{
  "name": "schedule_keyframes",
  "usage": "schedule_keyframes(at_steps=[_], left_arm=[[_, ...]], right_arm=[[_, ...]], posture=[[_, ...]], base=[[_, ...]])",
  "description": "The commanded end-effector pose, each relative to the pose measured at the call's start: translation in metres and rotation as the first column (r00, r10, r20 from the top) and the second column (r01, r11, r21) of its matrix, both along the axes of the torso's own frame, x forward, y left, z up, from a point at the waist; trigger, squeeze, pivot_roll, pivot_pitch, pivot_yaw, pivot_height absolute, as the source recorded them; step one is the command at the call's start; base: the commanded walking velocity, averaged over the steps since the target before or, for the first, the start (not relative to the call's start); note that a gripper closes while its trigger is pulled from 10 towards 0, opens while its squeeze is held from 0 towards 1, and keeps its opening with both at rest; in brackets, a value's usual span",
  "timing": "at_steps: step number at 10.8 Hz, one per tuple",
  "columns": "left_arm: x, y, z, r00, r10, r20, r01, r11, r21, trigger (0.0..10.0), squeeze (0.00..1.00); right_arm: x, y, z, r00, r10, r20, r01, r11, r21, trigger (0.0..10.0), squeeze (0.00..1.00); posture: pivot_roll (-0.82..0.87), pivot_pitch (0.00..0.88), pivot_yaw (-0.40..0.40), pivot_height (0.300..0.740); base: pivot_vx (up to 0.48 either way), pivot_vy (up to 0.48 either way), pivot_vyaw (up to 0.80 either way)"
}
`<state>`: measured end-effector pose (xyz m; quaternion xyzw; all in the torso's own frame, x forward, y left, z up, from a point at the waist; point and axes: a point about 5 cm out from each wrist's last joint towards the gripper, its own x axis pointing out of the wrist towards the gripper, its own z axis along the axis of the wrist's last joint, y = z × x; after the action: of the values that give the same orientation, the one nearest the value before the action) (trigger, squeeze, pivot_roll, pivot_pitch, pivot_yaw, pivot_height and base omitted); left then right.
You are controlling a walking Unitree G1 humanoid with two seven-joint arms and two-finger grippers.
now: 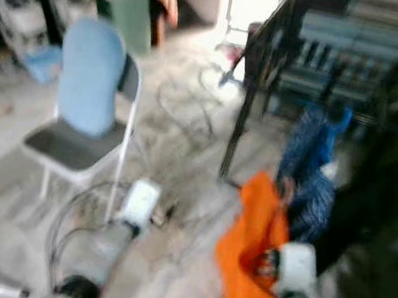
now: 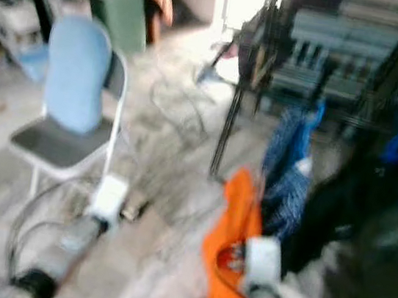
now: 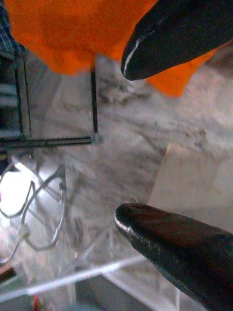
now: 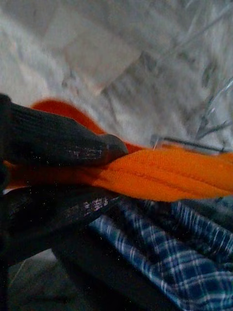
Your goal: Hang hanger
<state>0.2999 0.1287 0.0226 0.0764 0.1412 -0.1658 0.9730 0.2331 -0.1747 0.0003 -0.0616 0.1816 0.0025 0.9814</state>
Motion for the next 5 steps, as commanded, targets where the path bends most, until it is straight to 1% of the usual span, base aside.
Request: schedule_keyframes(at_steps=[1,2,3,5], left_arm=[[0.0004,-0.0003,0.0003,1.0,0.006,-0.002,-0.006,1.0,-0.019,10.0,0.0],[-0.0002,0.0007,-0.0005,1.0,0.011,-0.014,-0.012,0.999,-0.031,10.0,0.0],[-0.0005,0.0017,-0.0004,1.0,0.008,-0.013,-0.009,0.999,-0.032,10.0,0.0],[-0.003,0.0021,-0.0022,1.0,0.001,-0.02,-0.002,0.999,-0.036,10.0,0.0]], right_arm=[[0.005,-0.0045,0.0088,0.999,-0.009,0.044,0.009,1.0,-0.009,10.0,0.0],[0.0045,-0.0063,0.0094,0.999,-0.012,0.044,0.013,1.0,-0.011,10.0,0.0],[0.0046,-0.006,0.0098,0.999,-0.013,0.045,0.013,1.0,-0.011,10.0,0.0],[0.0038,-0.0045,0.0092,0.999,-0.009,0.041,0.009,1.0,-0.01,10.0,0.0]], posture=[[-0.18,0.0,0.076,0.74],[-0.18,0.0,0.074,0.74],[-0.18,0.0,0.073,0.74],[-0.17,0.0,0.075,0.74]], base=[[0.0,0.0,0.0],[0.0,0.0,0.0],[0.0,0.24,0.0],[0.0,0.375,0.0]])
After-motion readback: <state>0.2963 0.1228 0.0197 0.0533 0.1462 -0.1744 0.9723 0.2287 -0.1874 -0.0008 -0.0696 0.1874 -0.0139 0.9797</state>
